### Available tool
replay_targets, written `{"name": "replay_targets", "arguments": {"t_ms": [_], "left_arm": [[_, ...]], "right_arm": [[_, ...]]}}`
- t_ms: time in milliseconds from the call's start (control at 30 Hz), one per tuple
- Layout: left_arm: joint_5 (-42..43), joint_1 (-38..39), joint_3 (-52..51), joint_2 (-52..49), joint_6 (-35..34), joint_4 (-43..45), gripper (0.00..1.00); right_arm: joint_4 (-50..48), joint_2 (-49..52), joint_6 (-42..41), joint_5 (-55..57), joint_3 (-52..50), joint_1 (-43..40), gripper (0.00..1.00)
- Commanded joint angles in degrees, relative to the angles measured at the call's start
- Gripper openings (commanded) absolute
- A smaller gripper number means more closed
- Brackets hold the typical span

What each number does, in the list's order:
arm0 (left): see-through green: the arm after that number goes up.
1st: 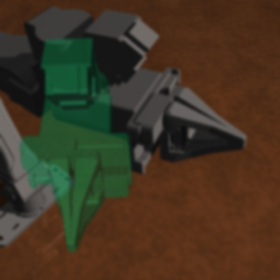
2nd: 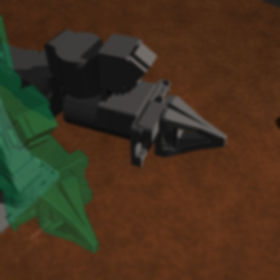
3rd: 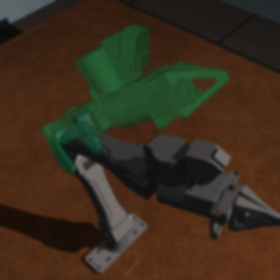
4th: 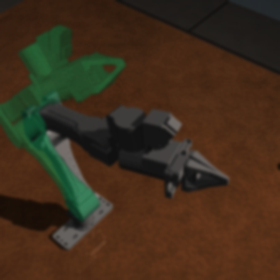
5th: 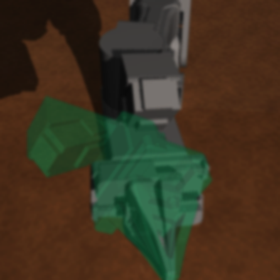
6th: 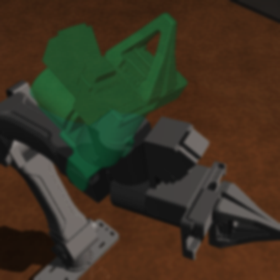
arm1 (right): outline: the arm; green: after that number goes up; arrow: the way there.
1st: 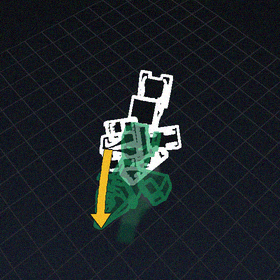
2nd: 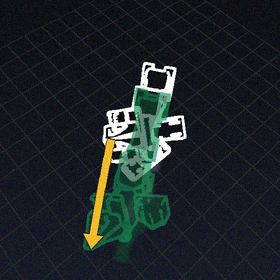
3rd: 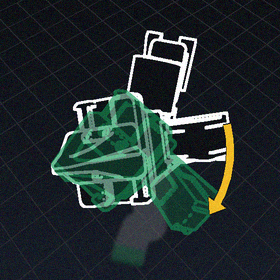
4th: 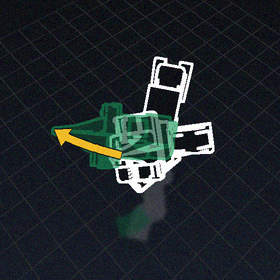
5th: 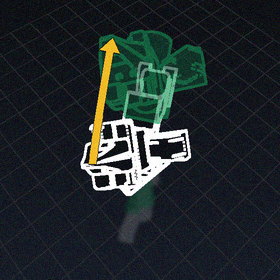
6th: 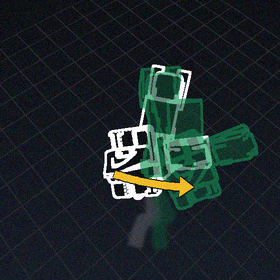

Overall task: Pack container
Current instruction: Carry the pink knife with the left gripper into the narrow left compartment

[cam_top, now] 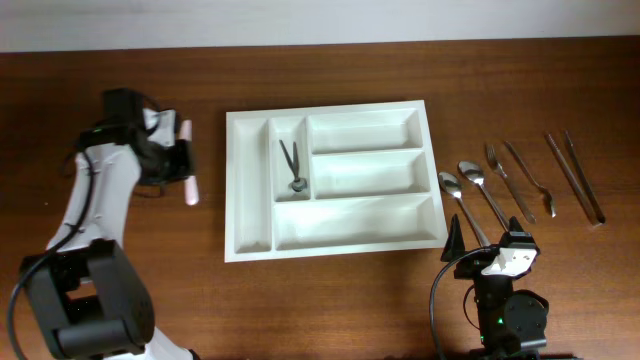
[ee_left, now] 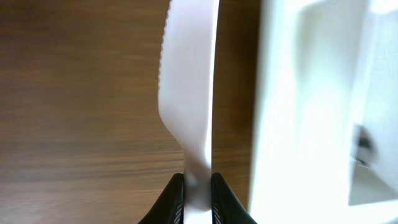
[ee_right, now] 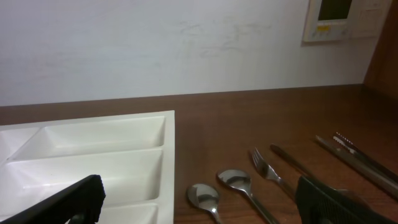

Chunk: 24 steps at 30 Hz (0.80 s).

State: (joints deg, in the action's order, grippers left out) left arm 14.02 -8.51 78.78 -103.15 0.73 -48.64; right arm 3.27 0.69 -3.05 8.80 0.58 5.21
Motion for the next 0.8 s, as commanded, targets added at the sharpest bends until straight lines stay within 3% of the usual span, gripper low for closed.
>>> {"name": "replay_targets", "arguments": {"t_ms": [0,133,467,533,567,600,633,667,767], "left_arm": [[2.9,5.5,1.2,-0.2,-2.3,-0.1,0.02],[2.7,10.8,1.2,-0.2,-7.4,-0.1,0.02],[-1.0,16.4,1.2,-2.0,-9.1,-0.1,0.03],[-1.0,16.4,1.2,-2.0,-9.1,0.0,0.13],[-0.9,16.4,1.2,-2.0,-9.1,0.0,0.25],[-0.9,16.4,1.2,-2.0,-9.1,0.2,0.55],[-0.9,16.4,1.2,-2.0,-9.1,0.2,0.64],[-0.9,16.4,1.2,-2.0,-9.0,0.6,0.71],[-0.7,16.3,1.2,-1.9,-9.1,1.7,0.74]], "right_arm": [[0.4,-0.4,-0.2,0.7,-0.3,-0.4,0.99],[0.4,-0.4,-0.2,0.7,-0.3,-0.4,0.99],[0.4,-0.4,-0.2,0.7,-0.3,-0.4,0.99],[0.4,-0.4,-0.2,0.7,-0.3,-0.4,0.99],[0.4,-0.4,-0.2,0.7,-0.3,-0.4,0.99],[0.4,-0.4,-0.2,0.7,-0.3,-0.4,0.99],[0.4,-0.4,-0.2,0.7,-0.3,-0.4,0.99],[0.4,-0.4,-0.2,0.7,-0.3,-0.4,0.99],[0.4,-0.4,-0.2,0.7,-0.3,-0.4,0.99]]}}
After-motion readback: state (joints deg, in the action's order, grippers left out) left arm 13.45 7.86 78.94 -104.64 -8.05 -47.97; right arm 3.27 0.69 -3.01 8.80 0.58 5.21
